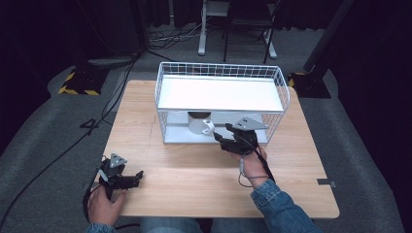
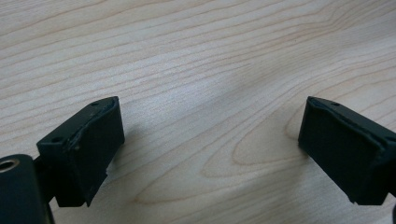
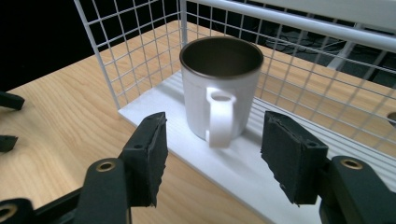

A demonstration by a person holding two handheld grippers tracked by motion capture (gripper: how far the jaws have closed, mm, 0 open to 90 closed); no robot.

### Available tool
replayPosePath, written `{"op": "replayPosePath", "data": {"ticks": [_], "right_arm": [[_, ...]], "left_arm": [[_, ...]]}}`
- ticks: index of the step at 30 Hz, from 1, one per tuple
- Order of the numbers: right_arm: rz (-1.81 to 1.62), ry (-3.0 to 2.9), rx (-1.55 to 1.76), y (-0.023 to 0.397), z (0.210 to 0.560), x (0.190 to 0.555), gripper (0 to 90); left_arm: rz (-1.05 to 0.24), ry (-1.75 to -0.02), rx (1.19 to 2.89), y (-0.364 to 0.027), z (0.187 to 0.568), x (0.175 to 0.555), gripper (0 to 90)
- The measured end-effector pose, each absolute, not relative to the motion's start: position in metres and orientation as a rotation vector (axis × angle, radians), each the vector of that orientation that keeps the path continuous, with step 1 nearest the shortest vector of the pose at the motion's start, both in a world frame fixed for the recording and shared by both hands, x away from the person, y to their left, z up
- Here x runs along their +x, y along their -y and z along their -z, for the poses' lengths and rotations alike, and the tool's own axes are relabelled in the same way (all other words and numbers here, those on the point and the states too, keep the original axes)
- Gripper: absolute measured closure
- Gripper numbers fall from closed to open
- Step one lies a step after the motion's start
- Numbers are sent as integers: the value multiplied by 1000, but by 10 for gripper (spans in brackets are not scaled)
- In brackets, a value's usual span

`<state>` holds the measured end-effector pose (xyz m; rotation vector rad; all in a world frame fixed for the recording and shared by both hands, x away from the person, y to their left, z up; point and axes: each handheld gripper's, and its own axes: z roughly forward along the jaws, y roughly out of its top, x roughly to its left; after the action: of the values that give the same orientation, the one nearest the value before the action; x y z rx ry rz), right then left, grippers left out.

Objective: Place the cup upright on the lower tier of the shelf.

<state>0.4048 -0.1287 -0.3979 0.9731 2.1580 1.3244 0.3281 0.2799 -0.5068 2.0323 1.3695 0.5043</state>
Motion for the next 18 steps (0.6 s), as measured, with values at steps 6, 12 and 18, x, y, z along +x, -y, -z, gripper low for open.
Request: {"op": "replayPosePath", "data": {"ticks": [6,12,18], "right_arm": [[-1317,-2167,989,152,392,393,397],[-1331,-2137,1029,187,385,377,394],[-1306,-2138,1034,208,385,364,394]], "left_arm": [[-504,-1370,2032,-280,507,328,72],[-505,-1369,2033,-280,507,328,72],[-508,-1363,2040,-280,507,328,72]]}}
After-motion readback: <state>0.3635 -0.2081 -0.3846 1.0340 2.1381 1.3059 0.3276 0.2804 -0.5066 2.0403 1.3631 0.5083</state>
